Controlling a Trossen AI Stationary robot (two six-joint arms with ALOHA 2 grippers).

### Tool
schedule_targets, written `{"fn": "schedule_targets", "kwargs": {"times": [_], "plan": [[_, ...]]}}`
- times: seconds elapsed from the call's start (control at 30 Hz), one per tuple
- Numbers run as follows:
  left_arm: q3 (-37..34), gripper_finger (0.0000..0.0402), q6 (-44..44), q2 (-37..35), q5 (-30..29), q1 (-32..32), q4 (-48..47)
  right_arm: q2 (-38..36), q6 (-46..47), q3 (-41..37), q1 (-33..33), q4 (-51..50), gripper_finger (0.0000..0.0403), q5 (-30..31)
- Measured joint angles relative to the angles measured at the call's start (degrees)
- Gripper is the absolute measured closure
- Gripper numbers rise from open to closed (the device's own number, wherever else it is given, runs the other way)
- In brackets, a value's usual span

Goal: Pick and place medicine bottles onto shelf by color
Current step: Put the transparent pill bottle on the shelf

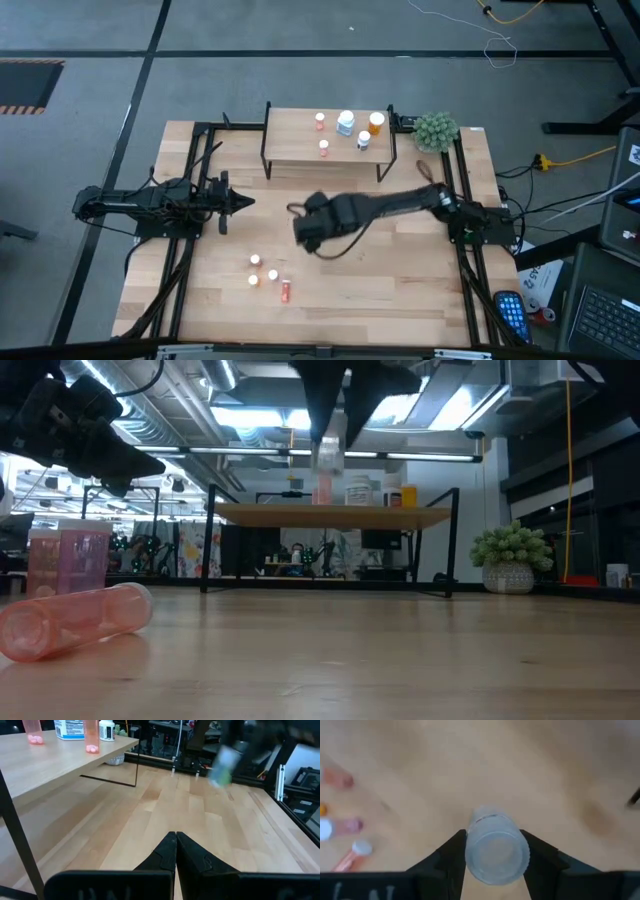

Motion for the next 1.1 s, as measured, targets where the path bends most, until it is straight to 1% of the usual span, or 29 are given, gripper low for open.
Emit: {"fn": "schedule_targets", "kwargs": {"times": [0.07,0.2,0.37,0.47,0.53,0.6,0.63,0.77,0.93,1.0,1.1], "plan": [[0.0,0.0401,0.0,0.0,0.0,0.0,0.0,-2.4,-3.5,0.0,-1.5,-0.1,0.0243,2.8],[0.0,0.0401,0.0,0.0,0.0,0.0,0.0,-7.2,-10.9,0.0,-4.4,0.1,0.0243,10.2],[0.0,0.0401,0.0,0.0,0.0,0.0,0.0,-11.7,-20.1,0.0,-8.4,0.5,0.0243,18.2],[0.0,0.0401,0.0,0.0,0.0,0.0,0.0,-13.4,-25.0,0.1,-11.7,0.5,0.0243,20.7],[0.0,0.0401,-0.1,0.0,0.0,0.0,0.0,-13.8,-27.9,0.1,-14.2,0.6,0.0243,20.7],[0.0,0.0401,-0.1,0.0,0.0,0.0,0.0,-13.8,-30.8,0.1,-17.2,0.3,0.0243,19.4],[0.0,0.0401,-0.2,0.0,0.0,0.0,0.0,-13.7,-32.5,0.1,-18.9,0.2,0.0243,17.4],[0.0,0.0401,-0.2,0.0,0.0,0.0,0.0,-13.2,-38.6,0.0,-25.1,0.7,0.0243,6.2],[0.0,0.0401,-0.2,0.0,0.0,0.0,0.0,-13.1,-43.9,-0.3,-30.6,0.8,0.0243,-3.0],[0.0,0.0401,-0.2,0.0,0.0,0.0,0.0,-13.1,-46.3,-0.9,-32.1,0.8,0.0243,-5.8],[0.0,0.0401,-0.2,0.0,0.0,0.0,0.0,-13.1,-49.0,-1.7,-33.6,1.6,0.0243,-8.3]]}}
